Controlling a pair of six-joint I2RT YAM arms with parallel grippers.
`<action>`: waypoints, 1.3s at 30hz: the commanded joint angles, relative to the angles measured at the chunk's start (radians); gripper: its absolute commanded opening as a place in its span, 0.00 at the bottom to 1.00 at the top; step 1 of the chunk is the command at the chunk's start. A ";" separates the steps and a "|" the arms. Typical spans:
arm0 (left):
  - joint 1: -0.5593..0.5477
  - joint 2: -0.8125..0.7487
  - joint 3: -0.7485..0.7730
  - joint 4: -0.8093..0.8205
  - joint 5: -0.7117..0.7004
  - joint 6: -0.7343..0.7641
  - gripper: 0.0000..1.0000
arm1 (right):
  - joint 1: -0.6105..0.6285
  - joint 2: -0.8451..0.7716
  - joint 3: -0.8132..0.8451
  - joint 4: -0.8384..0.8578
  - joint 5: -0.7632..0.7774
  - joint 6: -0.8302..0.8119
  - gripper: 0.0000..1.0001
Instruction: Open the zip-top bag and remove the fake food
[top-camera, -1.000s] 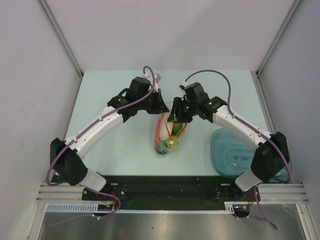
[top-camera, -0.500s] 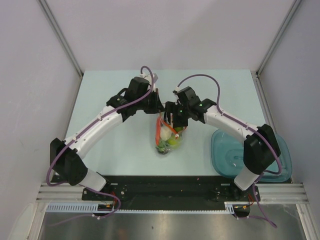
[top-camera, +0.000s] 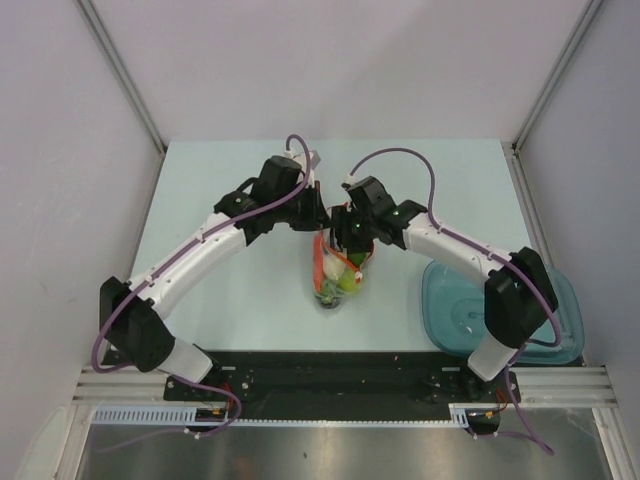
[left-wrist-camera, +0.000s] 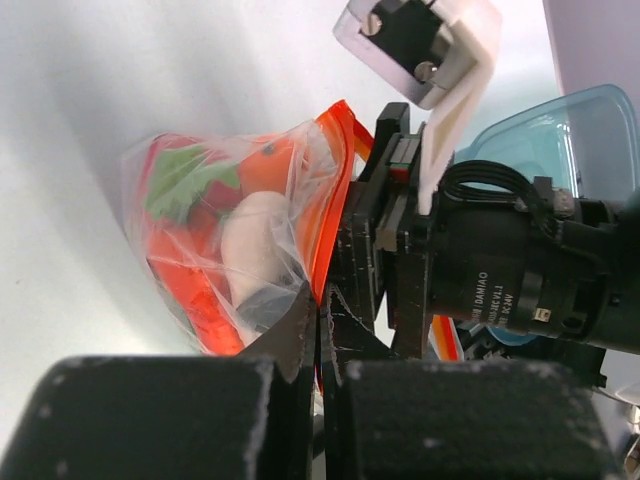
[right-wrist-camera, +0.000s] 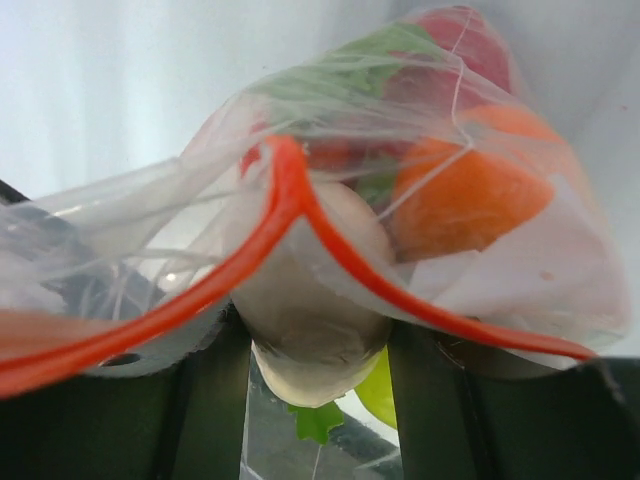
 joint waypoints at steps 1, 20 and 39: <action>-0.006 -0.046 0.036 0.021 0.015 0.013 0.00 | 0.025 -0.122 0.032 0.011 0.050 -0.029 0.31; -0.004 -0.049 0.021 0.043 0.018 0.024 0.00 | 0.044 -0.434 0.096 -0.040 0.316 -0.095 0.29; -0.004 -0.073 -0.010 0.040 0.027 0.020 0.00 | -0.567 -0.788 -0.287 -0.564 0.129 0.016 0.32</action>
